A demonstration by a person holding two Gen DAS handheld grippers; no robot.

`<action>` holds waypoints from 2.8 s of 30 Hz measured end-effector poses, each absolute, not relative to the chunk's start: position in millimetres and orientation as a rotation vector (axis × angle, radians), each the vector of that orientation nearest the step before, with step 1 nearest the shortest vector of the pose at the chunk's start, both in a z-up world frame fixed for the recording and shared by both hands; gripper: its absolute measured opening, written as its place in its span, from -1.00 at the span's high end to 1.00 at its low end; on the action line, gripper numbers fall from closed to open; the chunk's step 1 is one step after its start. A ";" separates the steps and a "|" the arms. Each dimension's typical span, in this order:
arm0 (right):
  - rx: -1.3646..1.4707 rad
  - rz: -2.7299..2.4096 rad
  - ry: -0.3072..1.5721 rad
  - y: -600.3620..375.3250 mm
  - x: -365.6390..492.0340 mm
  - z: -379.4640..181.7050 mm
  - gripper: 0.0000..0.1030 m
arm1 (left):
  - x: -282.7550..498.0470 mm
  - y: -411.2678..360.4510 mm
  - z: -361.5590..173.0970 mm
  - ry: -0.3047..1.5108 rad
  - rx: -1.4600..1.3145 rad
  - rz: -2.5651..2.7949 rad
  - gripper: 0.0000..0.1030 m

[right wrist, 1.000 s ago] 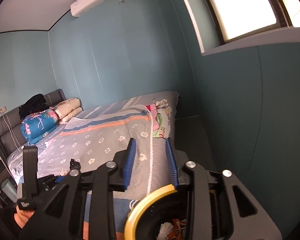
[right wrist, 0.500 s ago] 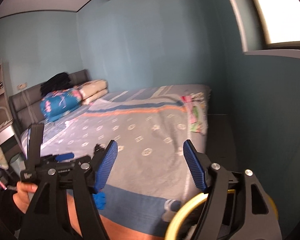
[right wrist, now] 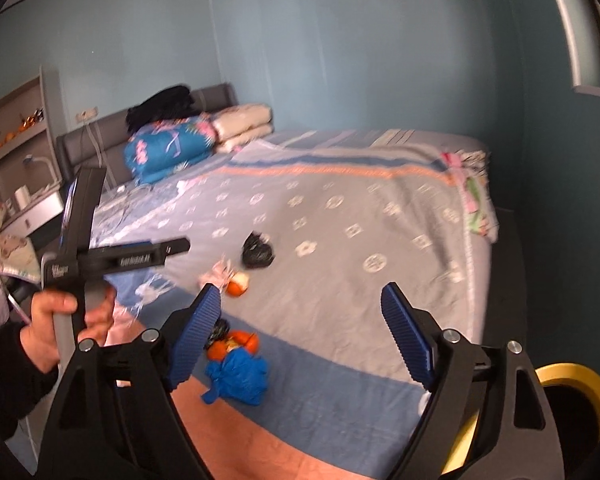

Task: Collect trash
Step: 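Move both tools back over the bed toward the pink cloth and blue glove, then grasp the pink cloth with the left tool while the right tool grasps the blue glove, then carry the pink cloth and blue glove over the bin with both tools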

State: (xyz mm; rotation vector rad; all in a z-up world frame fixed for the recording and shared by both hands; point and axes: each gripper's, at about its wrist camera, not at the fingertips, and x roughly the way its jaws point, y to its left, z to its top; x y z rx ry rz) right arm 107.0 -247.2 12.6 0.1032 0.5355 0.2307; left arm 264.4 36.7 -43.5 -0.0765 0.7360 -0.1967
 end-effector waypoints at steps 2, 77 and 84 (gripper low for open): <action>0.087 0.261 0.562 -233.9 114.7 -0.5 -0.59 | 269.8 44.1 -49.3 0.746 -0.081 -0.181 -0.62; -0.065 0.382 0.838 -147.7 177.7 -87.9 0.73 | 329.7 116.0 -108.2 0.846 -0.172 -0.183 0.54; -0.034 0.370 0.783 -158.6 163.8 -64.8 0.73 | 310.1 114.5 -85.3 0.808 -0.175 -0.181 0.54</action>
